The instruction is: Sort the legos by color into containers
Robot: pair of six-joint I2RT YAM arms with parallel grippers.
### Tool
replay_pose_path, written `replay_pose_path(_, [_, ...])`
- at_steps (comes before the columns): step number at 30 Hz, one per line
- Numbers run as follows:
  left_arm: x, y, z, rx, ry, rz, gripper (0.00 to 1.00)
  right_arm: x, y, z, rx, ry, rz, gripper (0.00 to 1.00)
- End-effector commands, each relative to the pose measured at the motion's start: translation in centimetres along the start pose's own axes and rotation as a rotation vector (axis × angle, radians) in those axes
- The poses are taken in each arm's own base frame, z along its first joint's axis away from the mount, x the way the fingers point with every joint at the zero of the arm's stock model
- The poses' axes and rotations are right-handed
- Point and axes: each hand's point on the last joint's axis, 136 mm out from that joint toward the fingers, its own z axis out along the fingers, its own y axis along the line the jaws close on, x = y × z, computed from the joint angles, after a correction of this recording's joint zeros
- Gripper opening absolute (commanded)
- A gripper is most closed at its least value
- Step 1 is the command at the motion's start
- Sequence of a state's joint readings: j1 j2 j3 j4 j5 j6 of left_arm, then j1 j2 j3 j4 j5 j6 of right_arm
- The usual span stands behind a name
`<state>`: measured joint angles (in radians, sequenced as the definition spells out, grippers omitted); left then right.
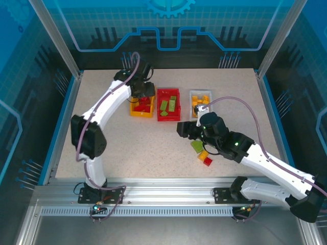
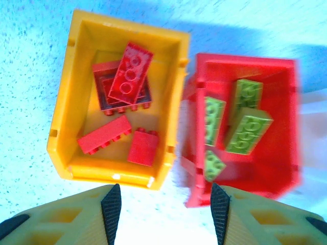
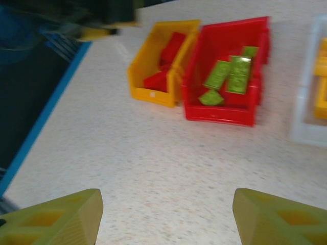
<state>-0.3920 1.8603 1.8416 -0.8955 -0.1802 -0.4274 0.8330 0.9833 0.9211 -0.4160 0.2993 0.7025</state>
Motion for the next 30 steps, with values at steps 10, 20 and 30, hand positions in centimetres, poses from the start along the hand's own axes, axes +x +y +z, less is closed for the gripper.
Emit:
replay_pose_path(10, [9.8, -4.2, -8.6, 0.316, 0.012, -0.129, 0.55, 3.3, -7.7, -1.9, 0.371, 0.197, -0.041, 0.70])
replay_pose_path(20, [20.5, -5.6, -10.1, 0.443, 0.024, -0.155, 0.57, 8.2, -9.6, -0.1, 0.453, 0.447, -0.061, 0.72])
replay_pose_path(30, [26.0, -6.7, -8.8, 0.480, 0.082, -0.117, 0.58, 12.8, -12.1, 0.0, 0.537, 0.567, 0.071, 0.69])
